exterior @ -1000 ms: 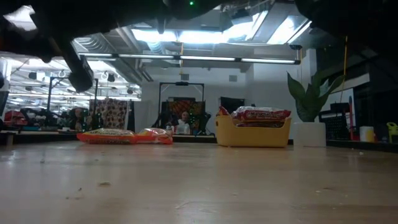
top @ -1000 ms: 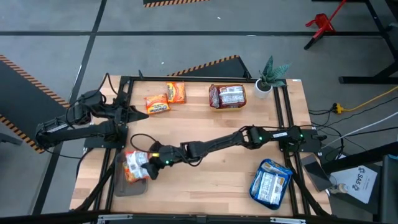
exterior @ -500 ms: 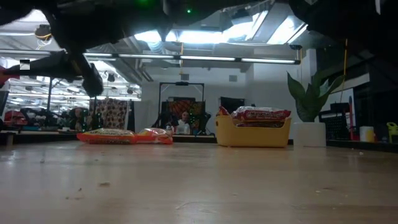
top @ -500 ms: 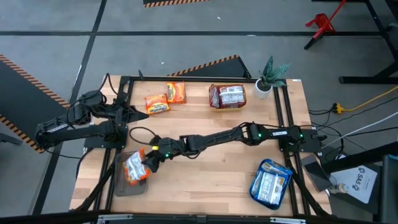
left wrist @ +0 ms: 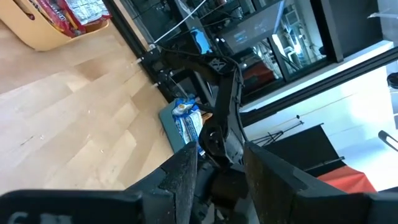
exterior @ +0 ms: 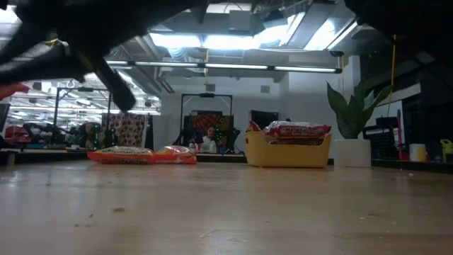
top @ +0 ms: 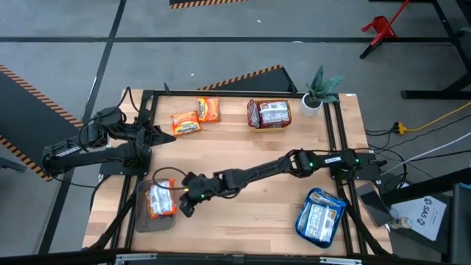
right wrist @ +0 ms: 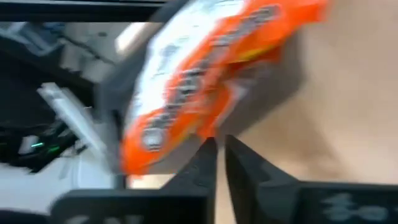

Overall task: Sort Maruchan noodles
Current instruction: Put the orange noodle pack into the black bin

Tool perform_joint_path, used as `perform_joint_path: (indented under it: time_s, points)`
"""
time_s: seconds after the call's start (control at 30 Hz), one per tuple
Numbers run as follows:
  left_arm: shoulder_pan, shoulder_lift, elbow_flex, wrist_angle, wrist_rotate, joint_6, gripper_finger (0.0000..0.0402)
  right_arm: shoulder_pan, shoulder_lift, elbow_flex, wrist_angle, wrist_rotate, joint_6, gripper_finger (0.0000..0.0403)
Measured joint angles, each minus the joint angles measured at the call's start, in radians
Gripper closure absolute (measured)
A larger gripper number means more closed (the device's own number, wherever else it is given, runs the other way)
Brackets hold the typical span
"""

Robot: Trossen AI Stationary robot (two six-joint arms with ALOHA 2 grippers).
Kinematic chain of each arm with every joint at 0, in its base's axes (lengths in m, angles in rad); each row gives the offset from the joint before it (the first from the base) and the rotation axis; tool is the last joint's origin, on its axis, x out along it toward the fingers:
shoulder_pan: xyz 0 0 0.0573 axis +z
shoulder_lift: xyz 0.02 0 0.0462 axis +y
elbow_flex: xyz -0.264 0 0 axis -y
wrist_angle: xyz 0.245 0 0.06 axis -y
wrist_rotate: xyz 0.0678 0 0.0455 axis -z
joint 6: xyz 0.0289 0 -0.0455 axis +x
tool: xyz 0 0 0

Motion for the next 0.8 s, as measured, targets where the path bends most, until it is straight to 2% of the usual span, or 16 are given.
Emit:
perform_joint_path:
  time_s: [0.17, 0.47, 0.7, 0.8]
  points:
    - [0.0, 0.0, 0.0, 0.0, -0.002, 0.0, 0.0273, -0.006, 0.001, -0.001, -0.019, 0.028, -0.003, 0.039]
    - [0.0, 0.0, 0.0, -0.01, -0.013, 0.001, 0.0273, -0.01, 0.057, -0.001, 0.143, -0.031, -0.018, 0.04]
    - [0.0, 0.0, 0.0, -0.025, -0.04, 0.002, 0.0273, -0.01, 0.115, 0.0, 0.358, -0.139, -0.064, 0.0402]
    - [0.0, 0.0, 0.0, -0.025, -0.053, 0.001, 0.0273, -0.018, 0.132, 0.0, 0.354, -0.221, -0.085, 0.0402]
